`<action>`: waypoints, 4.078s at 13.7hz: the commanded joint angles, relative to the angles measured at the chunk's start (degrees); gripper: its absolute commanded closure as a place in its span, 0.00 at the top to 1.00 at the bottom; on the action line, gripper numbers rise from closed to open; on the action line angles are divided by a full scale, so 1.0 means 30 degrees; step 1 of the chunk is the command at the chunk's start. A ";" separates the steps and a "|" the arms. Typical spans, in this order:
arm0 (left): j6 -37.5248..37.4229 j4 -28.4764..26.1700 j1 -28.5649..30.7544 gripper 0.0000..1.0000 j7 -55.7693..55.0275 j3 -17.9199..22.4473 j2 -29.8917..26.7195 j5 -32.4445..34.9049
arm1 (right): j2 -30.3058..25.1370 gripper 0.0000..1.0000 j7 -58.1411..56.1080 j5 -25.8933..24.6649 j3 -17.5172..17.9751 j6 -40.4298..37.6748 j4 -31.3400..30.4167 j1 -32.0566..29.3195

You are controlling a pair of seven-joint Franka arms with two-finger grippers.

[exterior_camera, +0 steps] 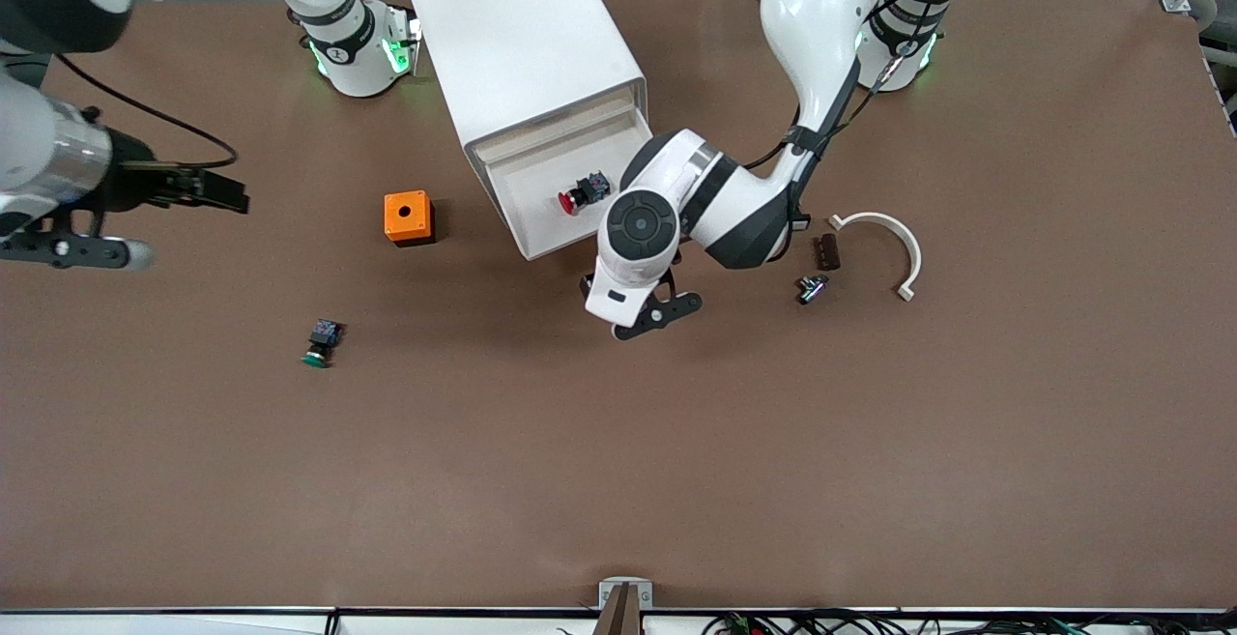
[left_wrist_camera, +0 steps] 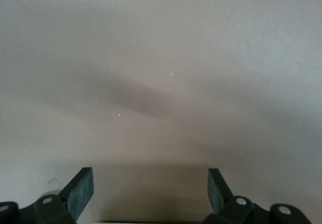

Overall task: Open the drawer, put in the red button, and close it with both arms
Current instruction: 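Raise the right gripper away while the left gripper moves to the drawer front, then push the drawer closed into the cabinet with the left gripper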

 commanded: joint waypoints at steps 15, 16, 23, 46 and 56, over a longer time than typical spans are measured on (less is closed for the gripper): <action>-0.0010 -0.0590 -0.1523 1.00 -0.0010 -0.0349 -0.0198 -0.3467 | -0.0012 1.00 -0.2524 -0.0312 0.0523 0.0057 -0.0054 -0.2731; -0.0010 -0.0590 -0.1699 1.00 -0.0039 -0.0349 -0.0198 -0.3818 | -0.0012 1.00 -0.2523 -0.0312 0.0523 0.0057 -0.0054 -0.2760; -0.0010 -0.0765 -0.2227 1.00 -0.0039 -0.0436 -0.0052 -0.5343 | 0.0164 1.00 -0.2522 -0.0253 0.0465 0.0057 0.0268 -0.3024; 0.0019 -0.1527 -0.3458 1.00 -0.0039 -0.0671 0.0154 -0.6516 | -0.1095 1.00 -0.2757 -0.0400 0.0523 -0.0528 0.1177 -0.4402; 0.0019 -0.1556 -0.3254 1.00 -0.0068 -0.0642 0.0095 -0.7952 | -0.2149 1.00 -0.2786 -0.0458 0.0611 -0.0471 0.1060 -0.3583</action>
